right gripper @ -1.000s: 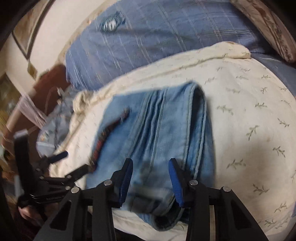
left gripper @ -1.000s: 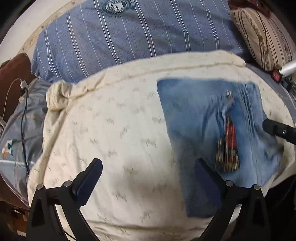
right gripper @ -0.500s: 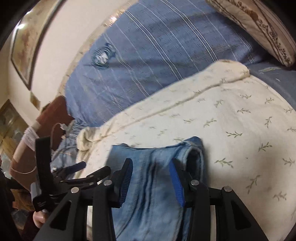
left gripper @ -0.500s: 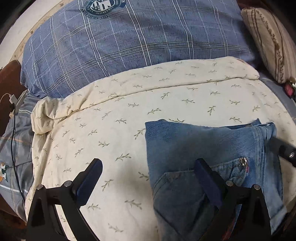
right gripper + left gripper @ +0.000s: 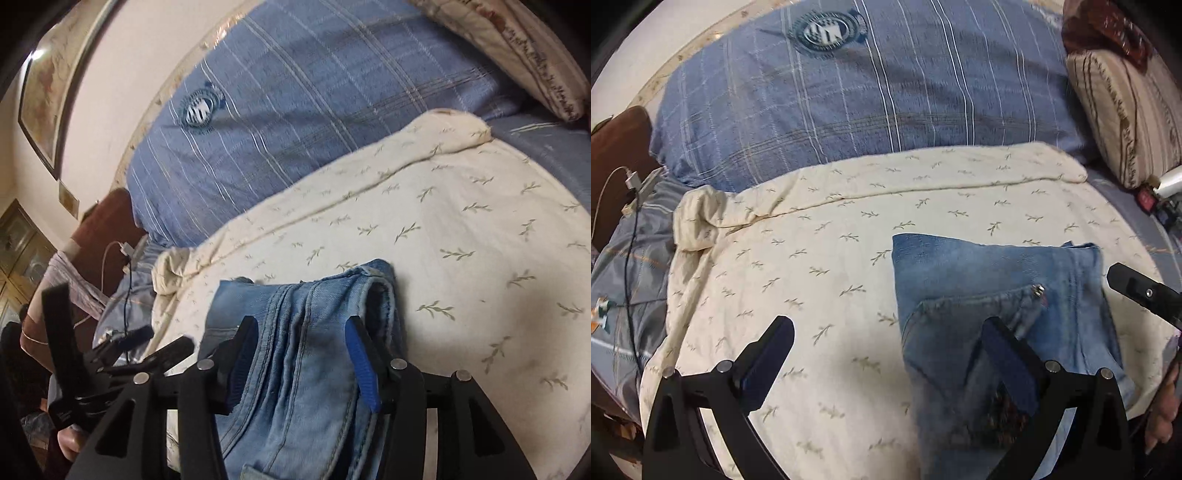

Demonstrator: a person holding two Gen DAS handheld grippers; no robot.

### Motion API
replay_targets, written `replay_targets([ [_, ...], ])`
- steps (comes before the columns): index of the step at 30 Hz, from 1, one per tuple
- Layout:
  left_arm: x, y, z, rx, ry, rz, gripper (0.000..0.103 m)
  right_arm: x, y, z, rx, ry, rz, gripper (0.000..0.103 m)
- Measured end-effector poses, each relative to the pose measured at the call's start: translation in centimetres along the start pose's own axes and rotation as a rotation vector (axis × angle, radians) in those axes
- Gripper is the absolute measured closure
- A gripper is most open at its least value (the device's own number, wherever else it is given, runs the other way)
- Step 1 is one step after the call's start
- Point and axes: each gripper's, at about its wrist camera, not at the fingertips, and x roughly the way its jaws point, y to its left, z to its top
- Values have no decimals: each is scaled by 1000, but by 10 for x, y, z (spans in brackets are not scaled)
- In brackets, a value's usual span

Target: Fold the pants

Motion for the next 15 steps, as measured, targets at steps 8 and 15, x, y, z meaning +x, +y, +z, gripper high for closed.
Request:
replay_targets([
  [8, -50, 9, -9, -10, -88, -10, 1, -41, 28, -17, -118, -107, 20, 48],
  [15, -73, 12, -16, -15, -125, -26, 1, -60, 32, -33, -108, -130, 50, 39],
])
